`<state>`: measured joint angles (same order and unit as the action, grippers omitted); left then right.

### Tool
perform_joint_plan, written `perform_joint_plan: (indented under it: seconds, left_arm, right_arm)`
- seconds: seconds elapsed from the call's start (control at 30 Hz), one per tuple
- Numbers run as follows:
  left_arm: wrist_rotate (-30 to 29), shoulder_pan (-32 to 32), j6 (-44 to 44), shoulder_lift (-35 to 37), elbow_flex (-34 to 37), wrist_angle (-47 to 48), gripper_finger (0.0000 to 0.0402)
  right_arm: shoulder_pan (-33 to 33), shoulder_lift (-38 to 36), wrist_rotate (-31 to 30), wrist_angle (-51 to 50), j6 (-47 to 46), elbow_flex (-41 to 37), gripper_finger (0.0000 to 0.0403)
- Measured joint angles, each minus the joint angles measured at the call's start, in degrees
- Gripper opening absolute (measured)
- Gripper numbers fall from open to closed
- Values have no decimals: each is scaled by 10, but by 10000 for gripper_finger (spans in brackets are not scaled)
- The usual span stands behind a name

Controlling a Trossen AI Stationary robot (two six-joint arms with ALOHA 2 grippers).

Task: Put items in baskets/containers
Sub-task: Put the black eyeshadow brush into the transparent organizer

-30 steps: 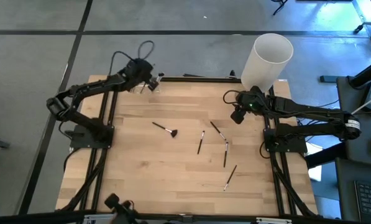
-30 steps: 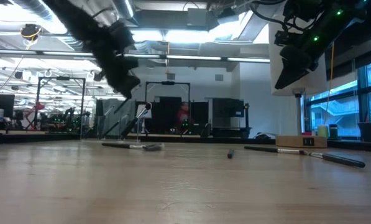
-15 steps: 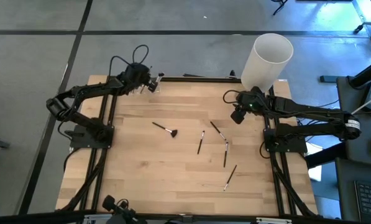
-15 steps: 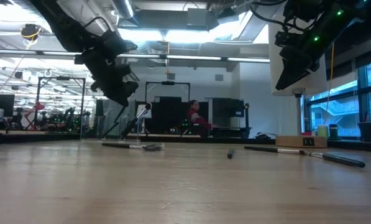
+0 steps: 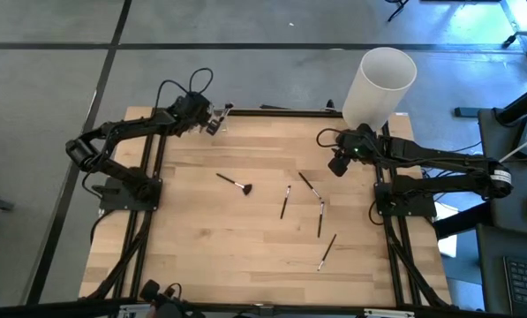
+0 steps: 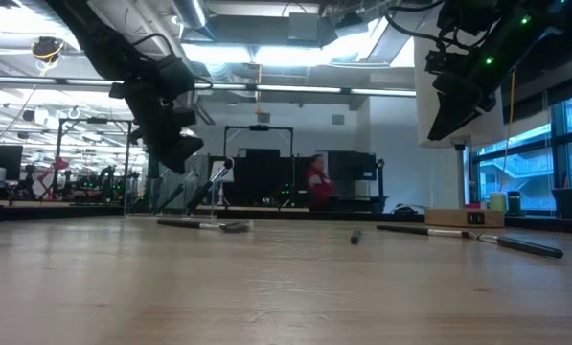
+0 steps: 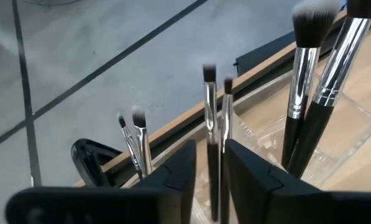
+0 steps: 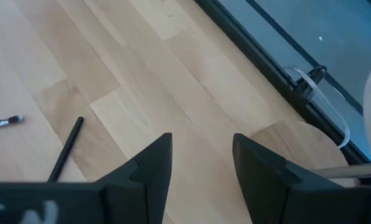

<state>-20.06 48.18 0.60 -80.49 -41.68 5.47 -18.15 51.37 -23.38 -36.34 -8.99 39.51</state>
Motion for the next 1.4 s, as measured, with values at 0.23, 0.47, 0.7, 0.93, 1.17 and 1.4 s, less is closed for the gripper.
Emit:
perform_joint_plan:
  seconds: [0.23,0.47,0.7,0.93,1.17,1.4]
  left_arm:
    - [43,-6,-14,0,-38,17,144]
    - [78,-98,-20,1,-96,15,160]
    - [19,-262,-116,-76,-97,-71,140]
    - [49,-380,-319,-227,-200,-76,120]
    - [51,-433,-358,-362,-443,230,103]
    - [111,-451,-422,-446,-541,246,102]
  right_arm:
    - [0,0,-11,12,9,0,167]
    - [0,-1,-11,60,22,0,168]
    - [0,-9,-10,69,15,1,168]
    - [0,-27,-4,-56,-64,57,167]
    - [-2,-51,-71,-85,-95,36,167]
    - [-22,-52,-29,-92,-23,54,167]
